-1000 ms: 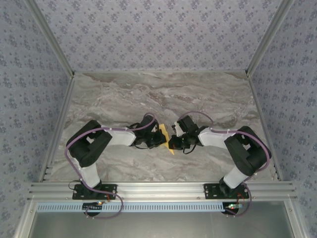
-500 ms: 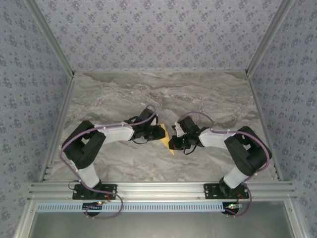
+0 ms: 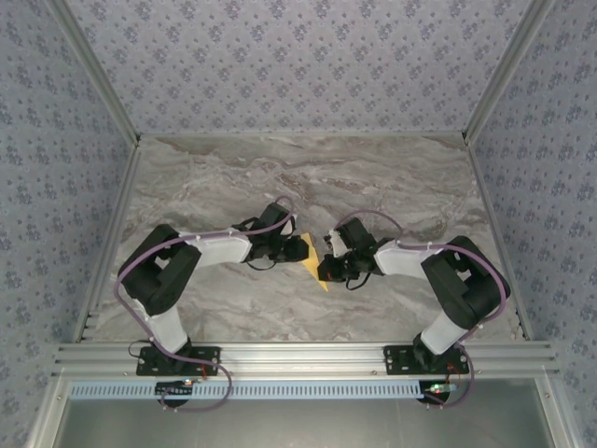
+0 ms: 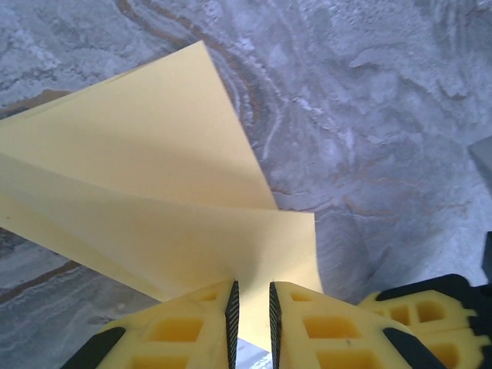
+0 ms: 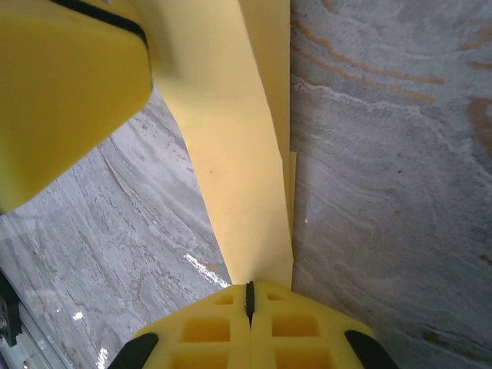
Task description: Fold a paper plane with a square sheet of paper (pick it up from the middle)
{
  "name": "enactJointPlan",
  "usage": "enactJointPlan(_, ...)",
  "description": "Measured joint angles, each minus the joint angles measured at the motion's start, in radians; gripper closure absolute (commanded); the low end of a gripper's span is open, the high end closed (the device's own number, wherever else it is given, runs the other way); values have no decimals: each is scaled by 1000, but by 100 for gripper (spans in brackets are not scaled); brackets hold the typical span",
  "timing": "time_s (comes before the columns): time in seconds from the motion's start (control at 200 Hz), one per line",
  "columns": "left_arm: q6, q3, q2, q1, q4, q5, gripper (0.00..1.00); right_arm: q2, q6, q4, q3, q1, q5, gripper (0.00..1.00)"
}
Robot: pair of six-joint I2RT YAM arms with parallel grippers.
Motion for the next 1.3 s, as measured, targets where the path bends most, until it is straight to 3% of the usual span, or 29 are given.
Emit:
enactJointPlan(0.964, 45, -2, 54, 49, 49, 30, 79, 10, -15, -10, 5, -2, -6, 100)
enactJointPlan(1.299, 71, -1, 54, 160, 42, 26, 82, 4, -15, 5, -12, -2, -5, 100)
